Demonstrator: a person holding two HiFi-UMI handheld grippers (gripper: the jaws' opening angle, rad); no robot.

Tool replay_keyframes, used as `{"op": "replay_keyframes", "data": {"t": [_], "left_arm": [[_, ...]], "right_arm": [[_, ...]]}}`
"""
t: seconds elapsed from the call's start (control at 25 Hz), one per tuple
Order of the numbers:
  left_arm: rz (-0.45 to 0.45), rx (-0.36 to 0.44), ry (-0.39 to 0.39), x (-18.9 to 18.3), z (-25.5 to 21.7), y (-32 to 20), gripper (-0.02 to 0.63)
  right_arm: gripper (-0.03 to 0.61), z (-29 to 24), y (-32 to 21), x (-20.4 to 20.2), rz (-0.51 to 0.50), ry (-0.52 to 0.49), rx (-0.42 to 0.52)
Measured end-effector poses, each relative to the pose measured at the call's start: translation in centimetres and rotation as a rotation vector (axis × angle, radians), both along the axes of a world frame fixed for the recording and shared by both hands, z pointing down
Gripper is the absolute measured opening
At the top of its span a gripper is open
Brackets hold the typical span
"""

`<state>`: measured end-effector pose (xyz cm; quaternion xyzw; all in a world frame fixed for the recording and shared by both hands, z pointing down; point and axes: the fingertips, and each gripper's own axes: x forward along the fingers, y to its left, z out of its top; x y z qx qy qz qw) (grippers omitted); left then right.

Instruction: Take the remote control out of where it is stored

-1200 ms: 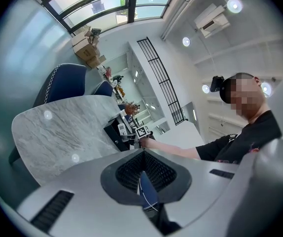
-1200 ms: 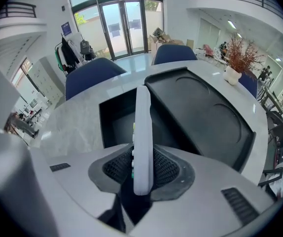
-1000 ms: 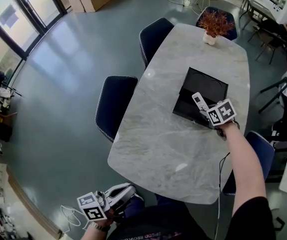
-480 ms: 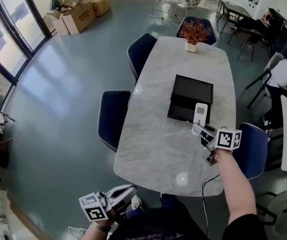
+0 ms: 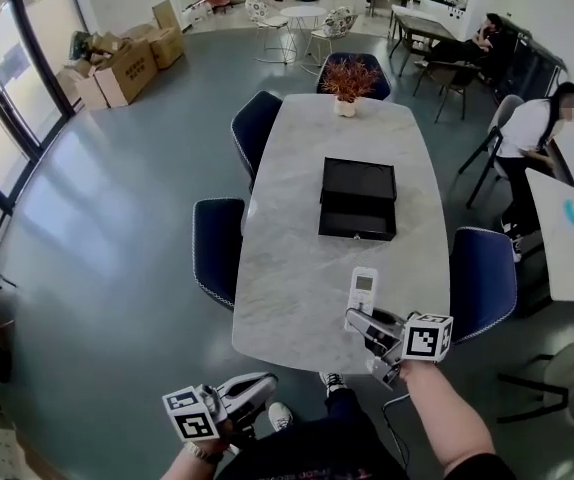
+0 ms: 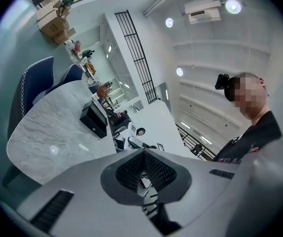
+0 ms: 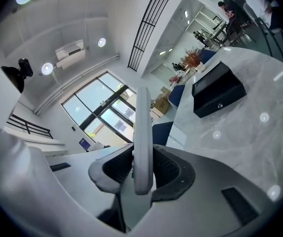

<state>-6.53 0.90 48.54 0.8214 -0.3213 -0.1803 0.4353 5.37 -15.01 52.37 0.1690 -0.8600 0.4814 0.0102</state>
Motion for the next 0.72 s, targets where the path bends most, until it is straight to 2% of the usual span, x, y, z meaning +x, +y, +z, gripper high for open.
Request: {"op": "replay_keyframes", "data": {"t": [0.4,0.64,0.72], "left_arm": [[0.168,0.015,0.006,0.4,0.7,5.4,0.005],[0.241,0.01,0.009,1.1,1.1,7.8,0.005],[0.258,0.013,0.01,1.3,0.9,8.3,0.006]], "right_arm": [[0.115,-1.3,12.9,-1.2,0.078,-0.136,-0.039],[0.115,-1.1,18.1,-1.1,0.126,-0.16,-0.063],[0.115,-1.3,19.5,-1.0,0.134,-0.141,-0.054]]}}
